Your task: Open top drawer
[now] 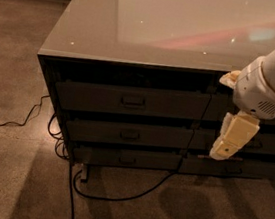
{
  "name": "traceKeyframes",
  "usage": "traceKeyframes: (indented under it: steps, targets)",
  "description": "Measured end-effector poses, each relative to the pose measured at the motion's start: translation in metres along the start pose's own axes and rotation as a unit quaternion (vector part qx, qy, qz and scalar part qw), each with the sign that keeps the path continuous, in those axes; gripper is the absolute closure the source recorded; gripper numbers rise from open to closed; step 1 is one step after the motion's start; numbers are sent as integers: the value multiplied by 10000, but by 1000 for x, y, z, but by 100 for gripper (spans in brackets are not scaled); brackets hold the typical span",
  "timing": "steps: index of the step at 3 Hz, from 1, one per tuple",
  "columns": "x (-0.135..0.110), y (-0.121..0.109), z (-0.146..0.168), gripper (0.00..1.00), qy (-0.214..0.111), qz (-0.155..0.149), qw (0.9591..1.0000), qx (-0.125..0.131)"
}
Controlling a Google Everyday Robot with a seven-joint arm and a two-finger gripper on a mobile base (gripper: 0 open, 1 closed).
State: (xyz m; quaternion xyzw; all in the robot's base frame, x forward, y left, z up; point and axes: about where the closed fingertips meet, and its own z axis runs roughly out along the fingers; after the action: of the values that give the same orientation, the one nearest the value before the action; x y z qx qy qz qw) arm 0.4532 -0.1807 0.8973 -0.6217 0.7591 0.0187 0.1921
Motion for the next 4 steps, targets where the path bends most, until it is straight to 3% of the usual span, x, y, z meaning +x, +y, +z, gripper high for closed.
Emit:
traceKeyframes:
  steps: [1,2,3,4]
  targets:
    - [0,0,-1,0,3,0,10000,1]
    - [-15,-4,17,0,-137,-113,9998,73]
    - [-40,-18,53,0,-420,-255,9988,82]
    - [-63,-35,98,0,-464,-448,9978,118]
